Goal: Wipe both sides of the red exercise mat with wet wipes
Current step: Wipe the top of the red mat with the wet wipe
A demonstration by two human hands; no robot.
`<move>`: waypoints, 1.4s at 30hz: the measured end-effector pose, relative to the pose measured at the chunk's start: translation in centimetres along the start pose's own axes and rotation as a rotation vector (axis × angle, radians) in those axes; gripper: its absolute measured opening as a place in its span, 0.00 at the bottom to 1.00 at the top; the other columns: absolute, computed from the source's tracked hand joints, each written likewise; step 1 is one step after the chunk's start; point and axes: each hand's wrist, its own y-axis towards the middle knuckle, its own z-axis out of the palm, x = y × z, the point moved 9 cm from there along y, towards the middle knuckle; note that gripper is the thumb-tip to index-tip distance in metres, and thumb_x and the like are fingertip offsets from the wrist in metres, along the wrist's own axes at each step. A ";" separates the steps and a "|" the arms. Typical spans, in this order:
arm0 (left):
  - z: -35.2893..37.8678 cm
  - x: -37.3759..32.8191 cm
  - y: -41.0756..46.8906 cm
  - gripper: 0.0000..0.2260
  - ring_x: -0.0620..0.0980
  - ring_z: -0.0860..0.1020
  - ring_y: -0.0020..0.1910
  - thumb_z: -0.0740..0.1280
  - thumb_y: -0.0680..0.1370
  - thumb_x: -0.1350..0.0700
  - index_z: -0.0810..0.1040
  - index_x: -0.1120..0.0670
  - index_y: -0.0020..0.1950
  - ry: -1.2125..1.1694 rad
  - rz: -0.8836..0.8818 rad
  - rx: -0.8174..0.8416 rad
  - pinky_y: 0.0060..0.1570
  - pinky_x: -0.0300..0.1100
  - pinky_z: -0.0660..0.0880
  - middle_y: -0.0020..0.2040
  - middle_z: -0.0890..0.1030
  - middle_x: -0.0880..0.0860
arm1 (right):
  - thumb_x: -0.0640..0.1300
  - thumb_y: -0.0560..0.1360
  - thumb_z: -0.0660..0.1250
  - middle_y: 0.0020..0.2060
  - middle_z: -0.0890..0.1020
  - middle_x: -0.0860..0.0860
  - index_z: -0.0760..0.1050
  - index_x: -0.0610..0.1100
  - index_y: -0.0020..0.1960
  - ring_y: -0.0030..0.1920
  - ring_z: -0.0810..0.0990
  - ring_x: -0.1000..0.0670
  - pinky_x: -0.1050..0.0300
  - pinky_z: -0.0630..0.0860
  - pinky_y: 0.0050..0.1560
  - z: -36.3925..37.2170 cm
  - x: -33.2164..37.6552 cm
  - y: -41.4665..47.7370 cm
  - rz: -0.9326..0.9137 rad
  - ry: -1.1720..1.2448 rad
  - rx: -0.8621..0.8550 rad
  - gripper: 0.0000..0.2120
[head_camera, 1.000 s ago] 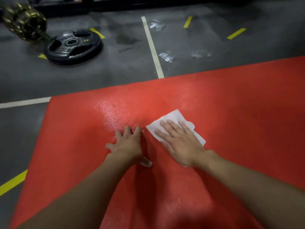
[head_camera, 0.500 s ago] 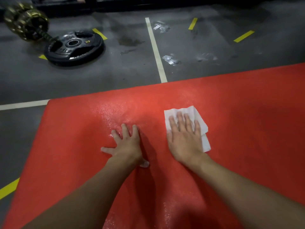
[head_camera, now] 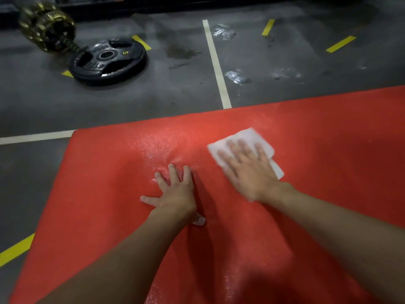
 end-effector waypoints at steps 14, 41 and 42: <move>-0.3 0.8 0.8 0.63 0.64 0.32 0.76 0.80 0.63 0.42 0.32 0.42 0.77 0.128 0.110 0.056 0.65 0.78 0.51 0.76 0.27 0.50 | 0.61 0.80 0.36 0.81 0.43 0.52 0.43 0.58 0.80 0.80 0.40 0.45 0.34 0.36 0.74 0.6 -0.2 4.5 0.116 -0.001 -0.034 0.29; -1.2 2.4 2.1 0.66 0.61 0.26 0.73 0.81 0.64 0.48 0.25 0.45 0.75 0.148 0.104 0.067 0.63 0.80 0.47 0.72 0.20 0.53 | 0.60 0.81 0.38 0.81 0.47 0.50 0.46 0.58 0.80 0.80 0.42 0.43 0.31 0.36 0.72 -0.3 1.2 14.6 0.155 0.051 -0.009 0.28; -1.2 2.5 2.1 0.66 0.61 0.26 0.73 0.81 0.64 0.48 0.25 0.45 0.75 0.144 0.107 0.066 0.63 0.80 0.47 0.72 0.20 0.52 | 0.60 0.81 0.38 0.81 0.47 0.51 0.46 0.59 0.80 0.80 0.42 0.44 0.32 0.36 0.73 -0.1 3.6 14.3 0.010 0.052 -0.019 0.27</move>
